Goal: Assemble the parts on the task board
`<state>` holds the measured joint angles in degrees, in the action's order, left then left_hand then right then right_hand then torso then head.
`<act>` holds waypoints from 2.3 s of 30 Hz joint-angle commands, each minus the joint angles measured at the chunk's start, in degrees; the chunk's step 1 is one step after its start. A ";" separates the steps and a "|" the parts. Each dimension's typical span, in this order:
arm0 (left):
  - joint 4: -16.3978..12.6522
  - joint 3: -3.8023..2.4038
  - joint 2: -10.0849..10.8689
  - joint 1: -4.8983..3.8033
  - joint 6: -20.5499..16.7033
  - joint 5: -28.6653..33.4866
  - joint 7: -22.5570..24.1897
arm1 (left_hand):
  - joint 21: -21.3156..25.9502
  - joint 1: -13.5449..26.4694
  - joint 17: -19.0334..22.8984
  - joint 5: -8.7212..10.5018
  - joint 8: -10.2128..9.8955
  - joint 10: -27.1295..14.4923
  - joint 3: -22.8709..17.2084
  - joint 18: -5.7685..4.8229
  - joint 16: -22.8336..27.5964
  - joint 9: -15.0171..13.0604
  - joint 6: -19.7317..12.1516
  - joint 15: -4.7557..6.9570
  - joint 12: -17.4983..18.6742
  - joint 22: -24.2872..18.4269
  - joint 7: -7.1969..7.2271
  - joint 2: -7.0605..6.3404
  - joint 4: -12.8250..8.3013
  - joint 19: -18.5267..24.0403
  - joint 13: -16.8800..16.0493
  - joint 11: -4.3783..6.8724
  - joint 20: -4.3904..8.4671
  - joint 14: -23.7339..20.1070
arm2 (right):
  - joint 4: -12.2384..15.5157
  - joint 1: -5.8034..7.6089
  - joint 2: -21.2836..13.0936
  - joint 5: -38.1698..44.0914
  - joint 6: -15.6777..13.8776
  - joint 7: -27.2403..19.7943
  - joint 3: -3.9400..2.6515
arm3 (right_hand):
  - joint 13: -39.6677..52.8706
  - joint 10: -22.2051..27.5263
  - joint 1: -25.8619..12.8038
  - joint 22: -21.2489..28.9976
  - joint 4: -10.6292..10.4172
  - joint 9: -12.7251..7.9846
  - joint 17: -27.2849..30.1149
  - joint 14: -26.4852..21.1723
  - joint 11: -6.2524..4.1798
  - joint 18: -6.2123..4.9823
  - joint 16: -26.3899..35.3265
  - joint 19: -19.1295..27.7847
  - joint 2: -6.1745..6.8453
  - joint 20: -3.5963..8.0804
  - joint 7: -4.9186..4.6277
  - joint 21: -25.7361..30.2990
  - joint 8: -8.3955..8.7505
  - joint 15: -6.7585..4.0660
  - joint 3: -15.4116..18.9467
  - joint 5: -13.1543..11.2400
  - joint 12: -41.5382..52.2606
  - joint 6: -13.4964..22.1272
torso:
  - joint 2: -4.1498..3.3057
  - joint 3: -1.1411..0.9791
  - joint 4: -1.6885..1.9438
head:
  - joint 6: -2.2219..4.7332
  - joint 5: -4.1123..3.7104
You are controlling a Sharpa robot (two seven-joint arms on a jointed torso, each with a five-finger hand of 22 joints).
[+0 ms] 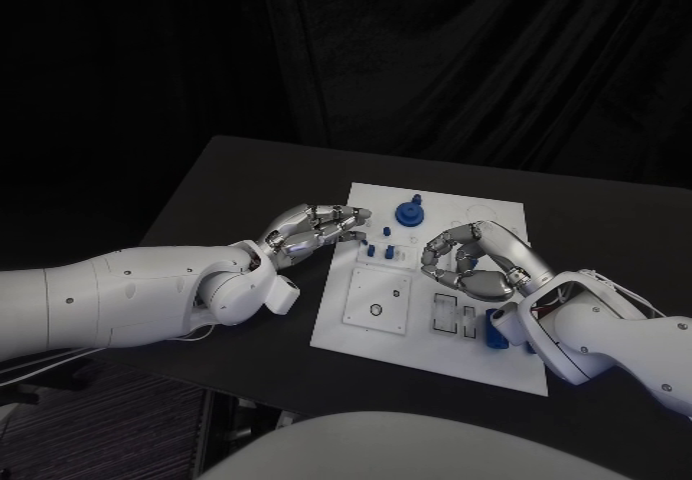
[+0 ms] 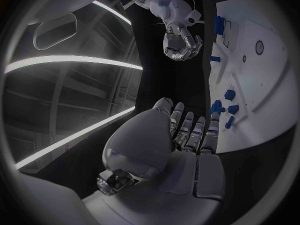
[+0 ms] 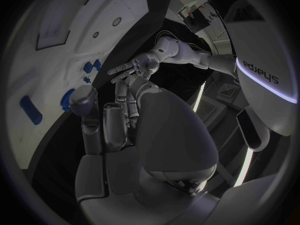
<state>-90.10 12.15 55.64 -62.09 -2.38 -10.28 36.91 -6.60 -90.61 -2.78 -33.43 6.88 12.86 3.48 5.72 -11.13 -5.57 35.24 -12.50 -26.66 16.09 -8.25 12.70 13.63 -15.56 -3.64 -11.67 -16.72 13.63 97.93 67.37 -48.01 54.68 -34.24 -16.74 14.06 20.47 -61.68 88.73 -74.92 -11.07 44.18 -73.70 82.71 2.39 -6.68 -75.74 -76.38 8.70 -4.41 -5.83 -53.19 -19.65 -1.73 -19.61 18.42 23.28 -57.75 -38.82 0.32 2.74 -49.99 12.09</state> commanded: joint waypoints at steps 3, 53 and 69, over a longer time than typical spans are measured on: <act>-0.50 -0.05 -0.10 0.08 0.49 0.26 2.98 | -0.97 -0.62 -0.55 -0.64 0.54 3.00 -1.59 0.95 -3.51 -0.07 1.75 0.08 -3.26 0.83 0.22 -0.80 0.47 -2.21 -0.43 -0.64 0.02 4.24 | 1.79 1.34 -1.35 -10.86 -0.11 -3.48 -0.08 | -0.13 0.66 0.19 -6.83 -0.45 -0.03 -0.34 0.38 0.03 0.40 -0.61 0.26 0.40 -0.18 -0.09 -0.70 -0.15 0.28 -0.14 0.76 -0.26 0.55 | 0.00 0.00 0.00 | -0.01 0.19; 17.22 -0.08 -2.46 -4.07 -28.48 -55.38 -5.10 | -81.09 -5.00 -87.22 22.13 3.90 77.14 -12.72 -4.58 -78.87 -0.11 22.61 11.63 -63.34 70.88 1.25 -12.28 -0.47 -69.71 -86.36 8.71 9.45 76.37 | 1.74 10.17 -6.66 0.96 20.70 19.14 0.08 | -0.88 1.81 0.28 -6.29 -1.33 -15.12 0.05 0.20 1.40 0.01 -0.75 1.51 -1.60 -1.48 -1.88 -0.46 10.38 1.48 2.45 -2.54 1.11 2.85 | -0.16 0.12 0.02 | -0.01 -1.90; 17.67 -0.08 -4.01 -7.55 -36.92 -72.91 -20.56 | -83.40 -2.05 -87.22 25.13 0.51 77.14 -12.31 -5.72 -78.87 0.30 21.54 11.94 -63.34 73.91 0.89 -14.03 -0.44 -74.44 -86.36 8.72 9.86 76.37 | 1.40 10.16 -6.88 0.98 20.86 19.28 0.08 | -0.83 1.71 0.14 -6.36 -1.49 -15.55 -0.14 0.34 1.37 0.06 -0.94 1.36 -1.64 -1.45 -1.89 -0.76 10.62 1.46 2.61 -2.83 1.30 2.86 | -0.17 -0.04 -0.07 | -0.01 -1.76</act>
<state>-72.18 12.12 51.76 -69.41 -35.50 -78.33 21.86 -89.80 -93.27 -74.94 -8.58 7.50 72.35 -9.03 0.32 -89.85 -5.29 57.05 -0.77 -69.72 74.94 -7.36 -1.45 13.04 -83.88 -53.70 -8.05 -6.89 84.15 99.32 77.46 -54.89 55.29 -14.20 1.50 14.17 19.56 -59.47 88.96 -74.94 -12.56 28.70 -73.78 82.71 3.78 -6.68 -76.34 -74.73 7.67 -5.64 -7.84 -53.70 -9.37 -0.29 -17.31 15.87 24.24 -54.54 -38.94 0.37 2.61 -49.99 10.33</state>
